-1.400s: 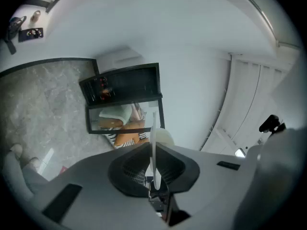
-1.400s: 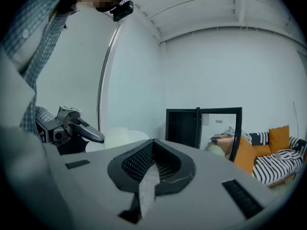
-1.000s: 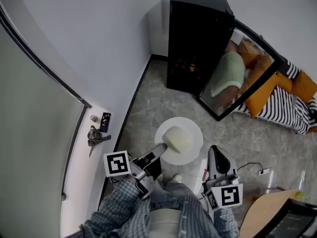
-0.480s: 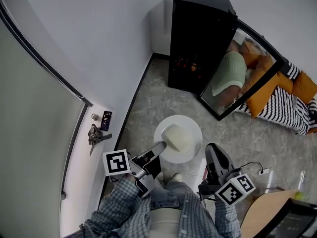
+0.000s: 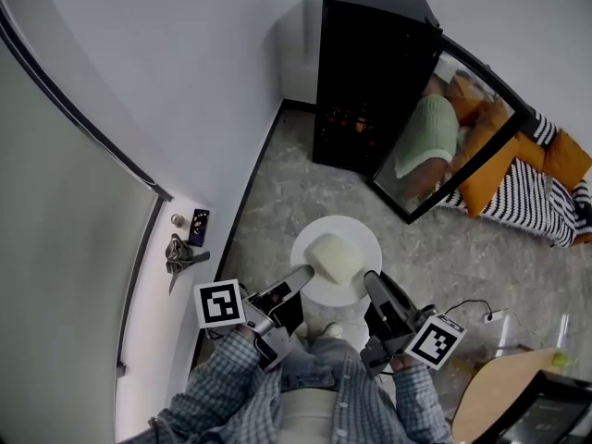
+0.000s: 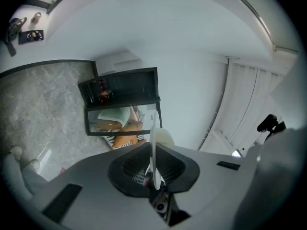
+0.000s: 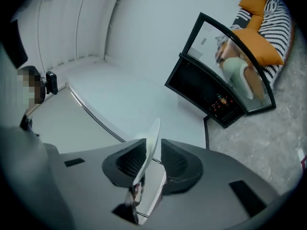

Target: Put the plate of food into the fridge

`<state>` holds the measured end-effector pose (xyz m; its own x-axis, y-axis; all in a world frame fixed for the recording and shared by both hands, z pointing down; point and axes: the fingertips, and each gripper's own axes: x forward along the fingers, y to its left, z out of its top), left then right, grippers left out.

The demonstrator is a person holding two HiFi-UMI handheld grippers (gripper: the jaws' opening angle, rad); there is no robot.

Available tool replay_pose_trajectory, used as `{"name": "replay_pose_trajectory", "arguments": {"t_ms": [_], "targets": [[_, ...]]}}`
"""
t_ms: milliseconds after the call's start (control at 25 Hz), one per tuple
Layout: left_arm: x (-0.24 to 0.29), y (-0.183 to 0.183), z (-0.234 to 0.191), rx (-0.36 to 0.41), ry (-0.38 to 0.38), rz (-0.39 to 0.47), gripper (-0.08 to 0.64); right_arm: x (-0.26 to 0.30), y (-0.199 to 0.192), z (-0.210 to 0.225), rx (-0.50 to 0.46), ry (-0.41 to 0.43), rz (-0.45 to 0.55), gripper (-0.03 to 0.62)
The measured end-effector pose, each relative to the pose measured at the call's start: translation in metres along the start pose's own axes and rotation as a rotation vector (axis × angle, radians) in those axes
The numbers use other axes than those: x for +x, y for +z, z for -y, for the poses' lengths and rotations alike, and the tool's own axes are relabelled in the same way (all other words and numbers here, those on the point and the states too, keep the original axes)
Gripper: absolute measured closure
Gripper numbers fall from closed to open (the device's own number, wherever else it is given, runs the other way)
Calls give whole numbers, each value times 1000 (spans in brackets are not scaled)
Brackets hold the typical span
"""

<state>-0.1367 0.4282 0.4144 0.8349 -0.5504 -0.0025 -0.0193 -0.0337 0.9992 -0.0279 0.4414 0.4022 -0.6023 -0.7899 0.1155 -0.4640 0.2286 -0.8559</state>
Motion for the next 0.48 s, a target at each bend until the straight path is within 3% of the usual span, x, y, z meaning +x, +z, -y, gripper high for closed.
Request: {"name": "replay_pose_trajectory", "arguments": {"t_ms": [80, 480], "targets": [[2, 0, 2, -3, 10, -6, 537, 1, 1, -1, -7, -16, 0, 526], [-3, 2, 2, 5, 33, -44, 537, 0, -3, -7, -17, -29, 25, 529]]}}
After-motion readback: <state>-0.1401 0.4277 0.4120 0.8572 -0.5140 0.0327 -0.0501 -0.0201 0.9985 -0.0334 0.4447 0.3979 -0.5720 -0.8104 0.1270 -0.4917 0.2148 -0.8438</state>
